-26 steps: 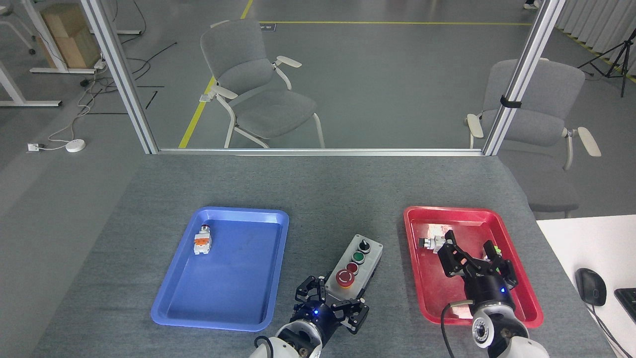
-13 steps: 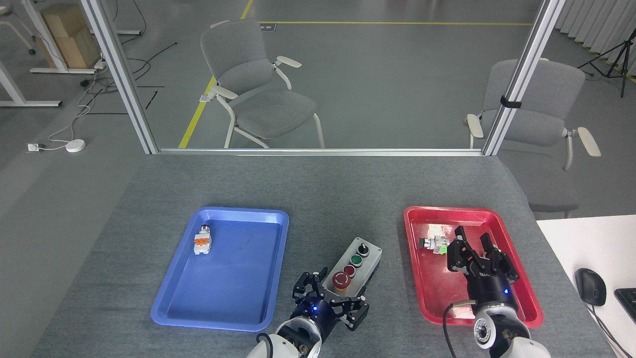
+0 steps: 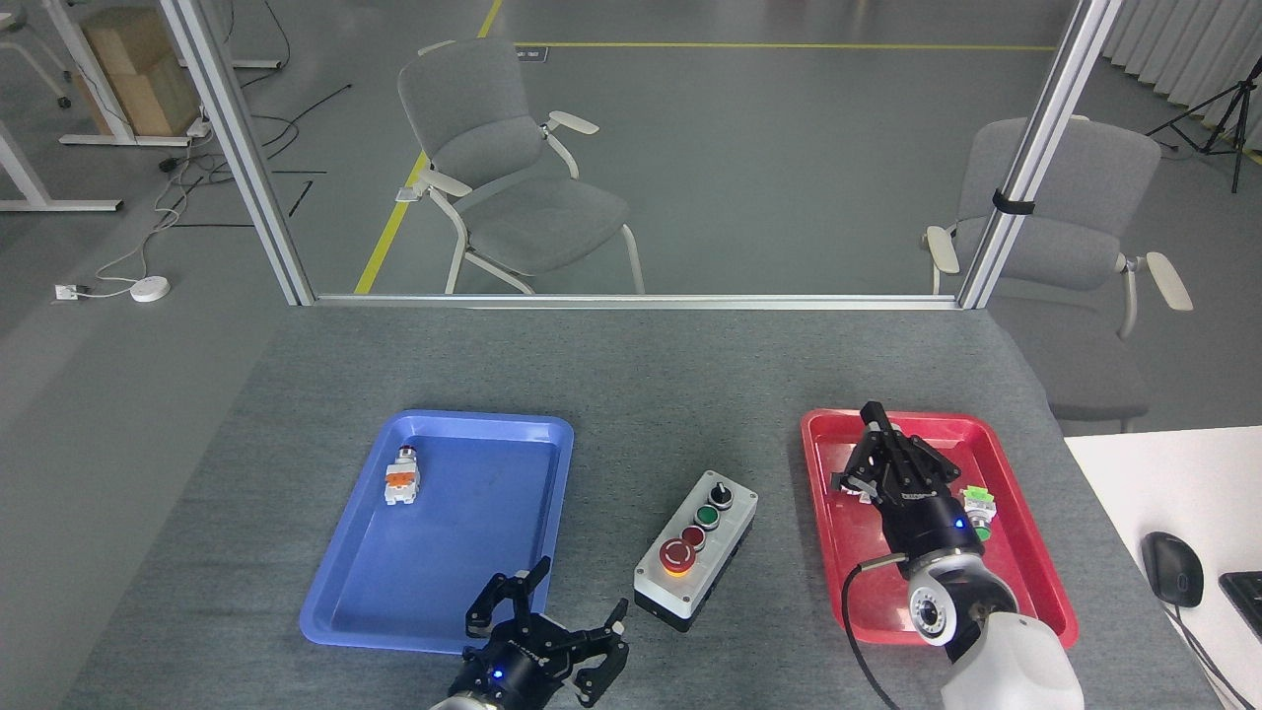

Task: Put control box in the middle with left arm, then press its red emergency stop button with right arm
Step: 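Move the right gripper from the red tray over the control box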

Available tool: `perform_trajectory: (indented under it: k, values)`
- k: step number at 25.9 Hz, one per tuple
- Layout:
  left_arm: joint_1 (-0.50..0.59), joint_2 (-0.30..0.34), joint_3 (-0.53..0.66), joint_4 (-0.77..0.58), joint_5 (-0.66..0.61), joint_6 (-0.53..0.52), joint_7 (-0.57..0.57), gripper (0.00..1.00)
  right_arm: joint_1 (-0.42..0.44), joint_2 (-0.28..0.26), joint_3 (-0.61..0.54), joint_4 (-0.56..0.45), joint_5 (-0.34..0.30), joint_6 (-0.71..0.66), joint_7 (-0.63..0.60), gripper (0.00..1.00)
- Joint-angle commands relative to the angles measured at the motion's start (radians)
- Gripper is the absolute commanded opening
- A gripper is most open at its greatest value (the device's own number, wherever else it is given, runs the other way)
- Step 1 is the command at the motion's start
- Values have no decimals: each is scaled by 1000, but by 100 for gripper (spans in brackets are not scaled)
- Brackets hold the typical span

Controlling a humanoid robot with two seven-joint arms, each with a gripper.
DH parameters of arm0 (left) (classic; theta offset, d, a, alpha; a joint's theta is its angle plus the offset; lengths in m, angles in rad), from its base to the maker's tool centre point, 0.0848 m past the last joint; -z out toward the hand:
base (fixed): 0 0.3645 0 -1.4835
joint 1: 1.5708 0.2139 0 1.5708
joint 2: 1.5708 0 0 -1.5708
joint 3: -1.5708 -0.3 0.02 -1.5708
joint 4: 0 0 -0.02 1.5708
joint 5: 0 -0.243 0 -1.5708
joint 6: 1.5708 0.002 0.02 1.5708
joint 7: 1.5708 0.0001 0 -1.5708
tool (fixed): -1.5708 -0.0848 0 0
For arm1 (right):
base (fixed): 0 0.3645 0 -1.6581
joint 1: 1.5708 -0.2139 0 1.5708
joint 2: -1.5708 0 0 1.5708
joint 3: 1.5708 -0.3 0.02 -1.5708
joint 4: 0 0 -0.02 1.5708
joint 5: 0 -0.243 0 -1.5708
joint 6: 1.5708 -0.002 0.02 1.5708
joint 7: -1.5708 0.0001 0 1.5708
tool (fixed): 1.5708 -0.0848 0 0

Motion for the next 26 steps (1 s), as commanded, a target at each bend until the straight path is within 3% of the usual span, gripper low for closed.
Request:
perform_trajectory:
  k: [1,6,10,15,26]
  values:
    - [69,44,123,-86,3,-25,6,99,-52,7,159,46,2,-21,44,0]
    - [66,27,373,-76,19,-86,7,99,-66,51,272,54,2,-29,198,0]
    - [39,-7,473,-76,130,-91,9,99,-66,61,304,57,2,-32,224,0]
    - [-2,-1,497,-73,261,-91,7,99,-65,87,315,111,3,-32,228,0]
    - [9,-21,502,-76,261,-89,56,99,-52,120,315,201,3,-35,267,0]
